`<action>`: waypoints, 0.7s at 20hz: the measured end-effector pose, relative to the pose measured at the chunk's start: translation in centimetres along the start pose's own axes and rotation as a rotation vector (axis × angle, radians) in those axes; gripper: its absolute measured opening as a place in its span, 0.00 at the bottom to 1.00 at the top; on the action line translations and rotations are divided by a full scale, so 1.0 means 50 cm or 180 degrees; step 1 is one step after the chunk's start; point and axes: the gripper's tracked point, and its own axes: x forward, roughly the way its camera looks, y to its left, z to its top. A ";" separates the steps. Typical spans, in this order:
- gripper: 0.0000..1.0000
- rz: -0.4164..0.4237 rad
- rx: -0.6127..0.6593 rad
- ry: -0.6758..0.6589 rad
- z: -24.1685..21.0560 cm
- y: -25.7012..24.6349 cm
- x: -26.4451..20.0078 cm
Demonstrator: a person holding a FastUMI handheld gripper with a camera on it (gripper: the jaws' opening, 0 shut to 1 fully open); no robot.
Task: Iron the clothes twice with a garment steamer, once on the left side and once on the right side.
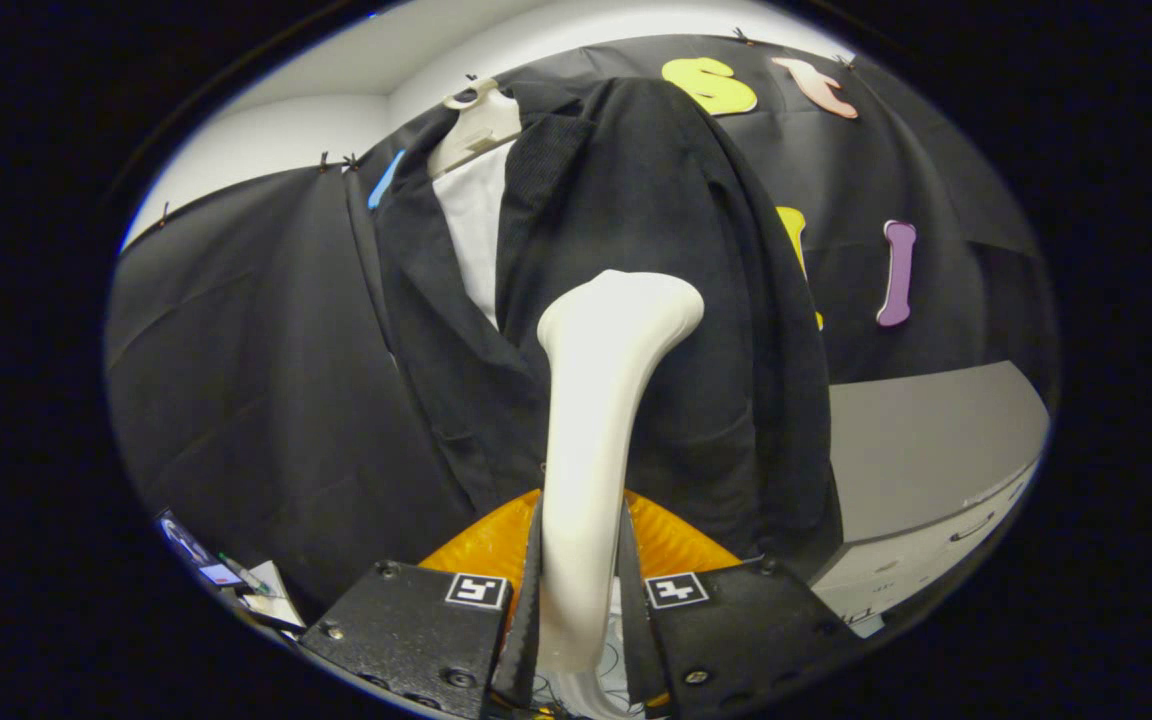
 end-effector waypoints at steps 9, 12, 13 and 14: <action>0.37 -0.0065 0.0048 0.0239 -0.095 -0.019 0.012; 0.37 -0.0081 0.0051 0.0319 -0.129 -0.023 0.016; 0.37 -0.0087 0.0060 0.0353 -0.142 -0.026 0.017; 0.37 -0.0093 0.0073 0.0383 -0.154 -0.030 0.016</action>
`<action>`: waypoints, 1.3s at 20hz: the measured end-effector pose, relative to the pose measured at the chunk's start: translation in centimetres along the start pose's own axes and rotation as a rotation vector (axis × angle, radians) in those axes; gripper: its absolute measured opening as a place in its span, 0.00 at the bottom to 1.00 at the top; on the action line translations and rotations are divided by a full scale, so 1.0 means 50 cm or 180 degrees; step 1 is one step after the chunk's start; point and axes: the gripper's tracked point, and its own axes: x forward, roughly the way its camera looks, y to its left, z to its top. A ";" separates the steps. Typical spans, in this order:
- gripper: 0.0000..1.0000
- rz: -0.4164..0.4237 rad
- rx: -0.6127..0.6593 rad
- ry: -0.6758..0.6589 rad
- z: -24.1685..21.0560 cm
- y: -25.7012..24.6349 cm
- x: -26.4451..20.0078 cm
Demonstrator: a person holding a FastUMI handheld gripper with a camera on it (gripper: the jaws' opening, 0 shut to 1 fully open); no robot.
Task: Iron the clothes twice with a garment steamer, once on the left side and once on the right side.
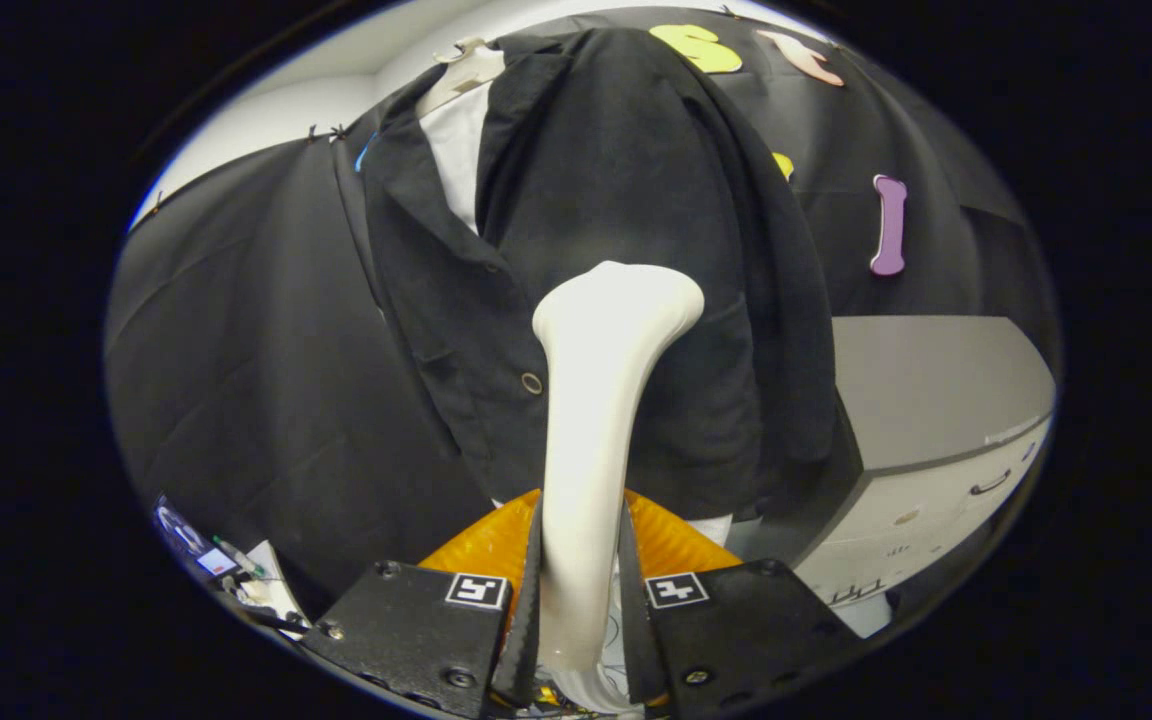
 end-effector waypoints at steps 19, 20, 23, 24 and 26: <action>0.37 -0.0103 0.0084 0.0524 -0.193 -0.047 0.053; 0.37 -0.0100 0.0092 0.0514 -0.193 -0.049 0.051; 0.37 -0.0098 0.0098 0.0467 -0.181 -0.052 0.036; 0.37 -0.0090 0.0103 0.0439 -0.174 -0.053 0.028; 0.37 -0.0084 0.0103 0.0366 -0.156 -0.055 0.011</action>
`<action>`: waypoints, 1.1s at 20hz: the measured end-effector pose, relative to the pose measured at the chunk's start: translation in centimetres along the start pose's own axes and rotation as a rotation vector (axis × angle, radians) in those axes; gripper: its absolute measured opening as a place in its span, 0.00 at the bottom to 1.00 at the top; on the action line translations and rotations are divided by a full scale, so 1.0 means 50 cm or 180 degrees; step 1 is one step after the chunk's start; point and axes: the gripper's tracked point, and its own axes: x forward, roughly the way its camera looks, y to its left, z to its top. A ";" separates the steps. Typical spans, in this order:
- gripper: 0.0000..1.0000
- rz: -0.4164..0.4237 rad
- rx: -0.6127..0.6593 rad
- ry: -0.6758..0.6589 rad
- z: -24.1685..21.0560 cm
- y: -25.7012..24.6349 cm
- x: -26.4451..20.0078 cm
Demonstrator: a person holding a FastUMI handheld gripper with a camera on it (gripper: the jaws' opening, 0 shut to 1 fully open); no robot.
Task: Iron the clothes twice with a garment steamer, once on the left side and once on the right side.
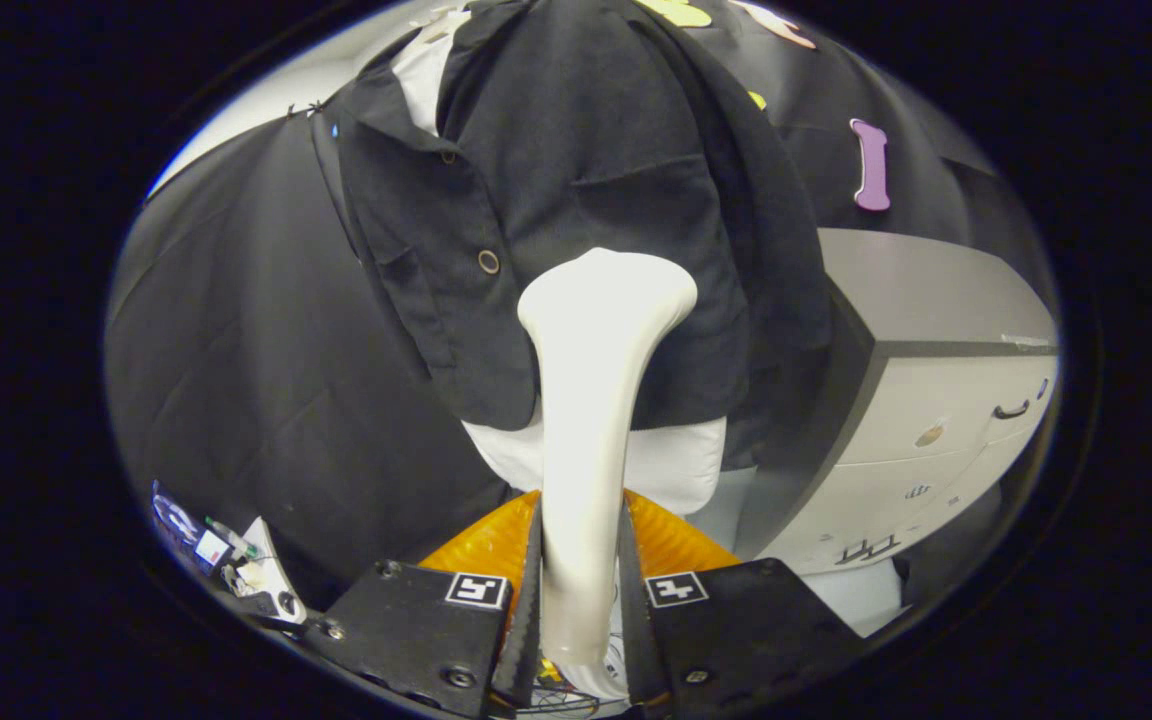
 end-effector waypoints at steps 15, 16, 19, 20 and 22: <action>0.37 0.0218 -0.0313 -0.0809 0.188 0.184 -0.219; 0.37 0.0260 -0.0341 -0.0854 0.201 0.203 -0.227; 0.37 0.0304 -0.0413 -0.0998 0.253 0.258 -0.247; 0.37 0.0317 -0.0434 -0.1047 0.274 0.276 -0.250; 0.37 0.0389 -0.0469 -0.1130 0.312 0.316 -0.249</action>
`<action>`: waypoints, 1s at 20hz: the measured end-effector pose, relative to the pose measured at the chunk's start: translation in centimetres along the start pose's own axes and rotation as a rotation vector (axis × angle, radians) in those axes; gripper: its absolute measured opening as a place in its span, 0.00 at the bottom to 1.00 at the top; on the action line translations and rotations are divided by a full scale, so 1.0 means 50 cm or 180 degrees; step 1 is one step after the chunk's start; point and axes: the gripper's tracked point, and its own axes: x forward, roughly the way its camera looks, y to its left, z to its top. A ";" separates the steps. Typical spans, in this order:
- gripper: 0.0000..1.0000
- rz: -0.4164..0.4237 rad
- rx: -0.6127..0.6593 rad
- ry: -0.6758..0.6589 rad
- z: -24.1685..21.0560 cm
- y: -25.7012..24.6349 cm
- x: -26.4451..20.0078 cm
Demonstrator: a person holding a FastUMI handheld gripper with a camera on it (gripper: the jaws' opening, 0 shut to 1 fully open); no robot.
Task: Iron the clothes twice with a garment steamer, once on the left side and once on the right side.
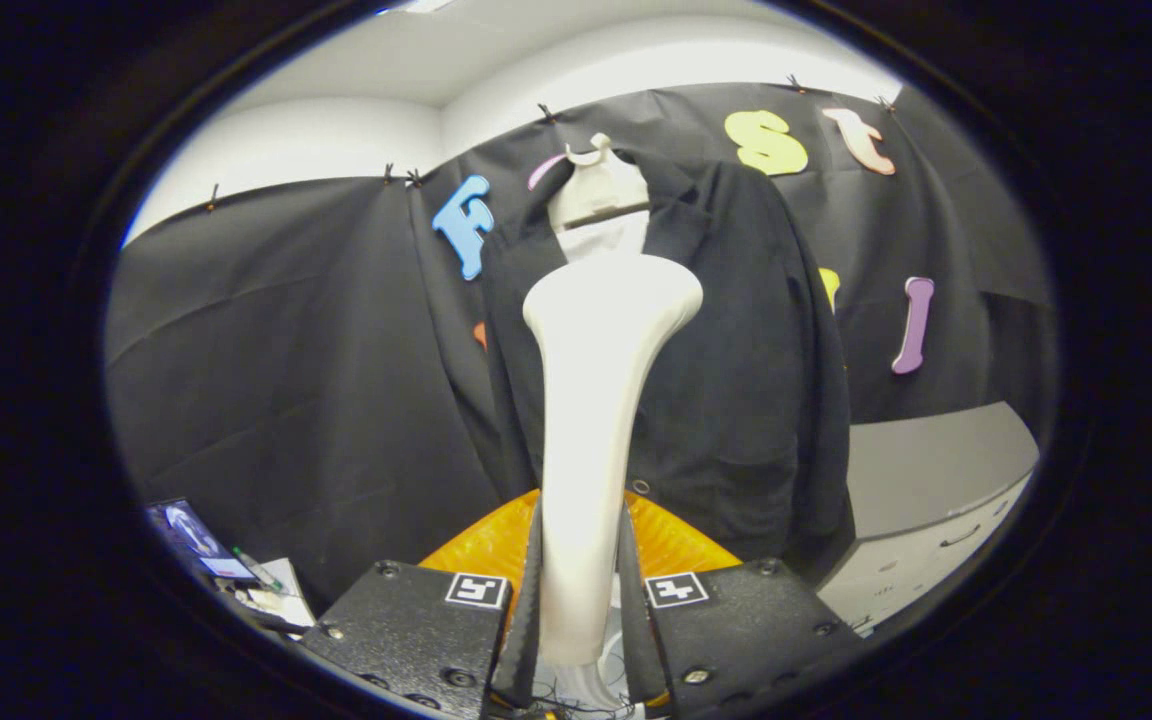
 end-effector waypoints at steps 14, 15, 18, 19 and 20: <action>0.37 0.0357 -0.0271 -0.0195 0.146 0.175 0.200; 0.37 0.0367 -0.0286 -0.0183 0.146 0.182 0.214; 0.37 0.0403 -0.0340 -0.0125 0.145 0.200 0.258; 0.37 0.0405 -0.0359 -0.0107 0.144 0.204 0.273; 0.37 0.0397 -0.0378 -0.0089 0.142 0.203 0.286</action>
